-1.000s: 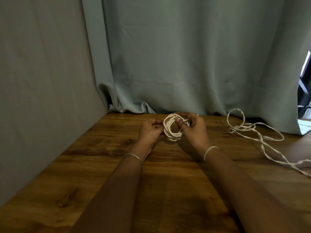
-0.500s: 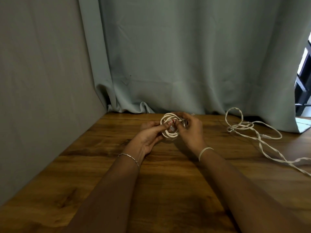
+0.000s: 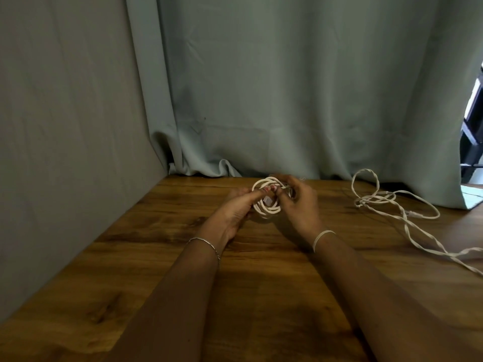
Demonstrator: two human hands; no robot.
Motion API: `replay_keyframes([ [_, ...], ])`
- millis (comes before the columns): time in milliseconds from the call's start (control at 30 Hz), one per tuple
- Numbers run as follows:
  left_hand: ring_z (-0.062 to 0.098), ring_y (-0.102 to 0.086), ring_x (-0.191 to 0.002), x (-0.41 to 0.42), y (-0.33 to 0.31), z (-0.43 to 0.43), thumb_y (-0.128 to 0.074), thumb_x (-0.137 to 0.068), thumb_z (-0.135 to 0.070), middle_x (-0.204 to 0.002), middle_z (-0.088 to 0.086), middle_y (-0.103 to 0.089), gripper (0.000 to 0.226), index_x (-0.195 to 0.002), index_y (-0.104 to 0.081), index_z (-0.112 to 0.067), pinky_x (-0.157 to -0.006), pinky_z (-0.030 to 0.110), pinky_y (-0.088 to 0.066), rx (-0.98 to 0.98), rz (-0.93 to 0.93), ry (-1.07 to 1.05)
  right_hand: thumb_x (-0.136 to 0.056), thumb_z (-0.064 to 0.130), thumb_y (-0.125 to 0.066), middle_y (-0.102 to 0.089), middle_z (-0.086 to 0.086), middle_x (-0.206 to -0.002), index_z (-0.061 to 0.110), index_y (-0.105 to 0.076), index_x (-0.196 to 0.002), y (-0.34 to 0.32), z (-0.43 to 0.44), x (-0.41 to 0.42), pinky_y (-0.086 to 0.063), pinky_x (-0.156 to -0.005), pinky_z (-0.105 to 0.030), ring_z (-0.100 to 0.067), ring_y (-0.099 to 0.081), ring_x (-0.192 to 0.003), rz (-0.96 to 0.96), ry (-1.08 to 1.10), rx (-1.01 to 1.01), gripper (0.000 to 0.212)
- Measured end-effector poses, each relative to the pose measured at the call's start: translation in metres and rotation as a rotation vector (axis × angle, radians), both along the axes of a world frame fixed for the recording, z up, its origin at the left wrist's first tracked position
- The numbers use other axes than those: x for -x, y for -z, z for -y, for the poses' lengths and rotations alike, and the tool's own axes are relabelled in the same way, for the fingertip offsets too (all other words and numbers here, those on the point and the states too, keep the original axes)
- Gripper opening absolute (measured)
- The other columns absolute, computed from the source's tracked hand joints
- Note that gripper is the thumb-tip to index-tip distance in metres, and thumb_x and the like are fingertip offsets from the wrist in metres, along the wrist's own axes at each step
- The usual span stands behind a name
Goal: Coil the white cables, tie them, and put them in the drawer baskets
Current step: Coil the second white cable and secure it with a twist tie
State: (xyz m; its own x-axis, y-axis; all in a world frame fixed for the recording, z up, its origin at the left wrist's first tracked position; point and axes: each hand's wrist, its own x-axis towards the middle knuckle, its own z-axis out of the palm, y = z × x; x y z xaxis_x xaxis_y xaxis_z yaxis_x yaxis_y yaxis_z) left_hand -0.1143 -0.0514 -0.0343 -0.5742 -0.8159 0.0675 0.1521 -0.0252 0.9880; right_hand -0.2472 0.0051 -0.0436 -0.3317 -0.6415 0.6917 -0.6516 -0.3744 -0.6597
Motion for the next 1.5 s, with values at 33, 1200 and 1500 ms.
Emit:
replay_keyframes([
  [33,0.014,-0.069,-0.072,0.000,0.000,-0.001,-0.069,-0.085,-0.017,-0.075,0.003,-0.074,0.006,-0.081,-0.070,-0.014,-0.070,0.027,-0.055,0.004,0.018,0.004,-0.090,0.005,-0.061,-0.068,0.009,-0.099,0.016,-0.068,-0.113,0.000,-0.001,-0.001,-0.046,-0.075,-0.003,0.007,-0.061,-0.085,-0.028,0.022,0.003,0.026],
  [1200,0.018,-0.068,-0.090,0.009,0.013,0.002,-0.031,-0.097,-0.057,-0.096,0.000,-0.072,0.050,-0.107,-0.062,-0.020,-0.085,0.048,-0.053,0.691,0.369,-0.279,-0.093,0.006,-0.054,-0.062,-0.006,-0.113,0.013,-0.061,-0.120,-0.005,-0.006,0.004,-0.039,-0.086,-0.020,-0.020,-0.057,-0.105,-0.326,0.191,-0.172,0.029],
  [1500,0.016,-0.066,-0.086,0.008,0.007,-0.006,-0.024,-0.100,-0.053,-0.096,-0.002,-0.071,0.047,-0.109,-0.062,-0.026,-0.080,0.042,-0.054,0.825,0.487,-0.380,-0.088,0.006,-0.060,-0.064,-0.005,-0.110,0.018,-0.066,-0.120,-0.004,-0.004,0.011,-0.046,-0.088,-0.026,-0.019,-0.059,-0.102,-0.350,0.217,-0.075,0.035],
])
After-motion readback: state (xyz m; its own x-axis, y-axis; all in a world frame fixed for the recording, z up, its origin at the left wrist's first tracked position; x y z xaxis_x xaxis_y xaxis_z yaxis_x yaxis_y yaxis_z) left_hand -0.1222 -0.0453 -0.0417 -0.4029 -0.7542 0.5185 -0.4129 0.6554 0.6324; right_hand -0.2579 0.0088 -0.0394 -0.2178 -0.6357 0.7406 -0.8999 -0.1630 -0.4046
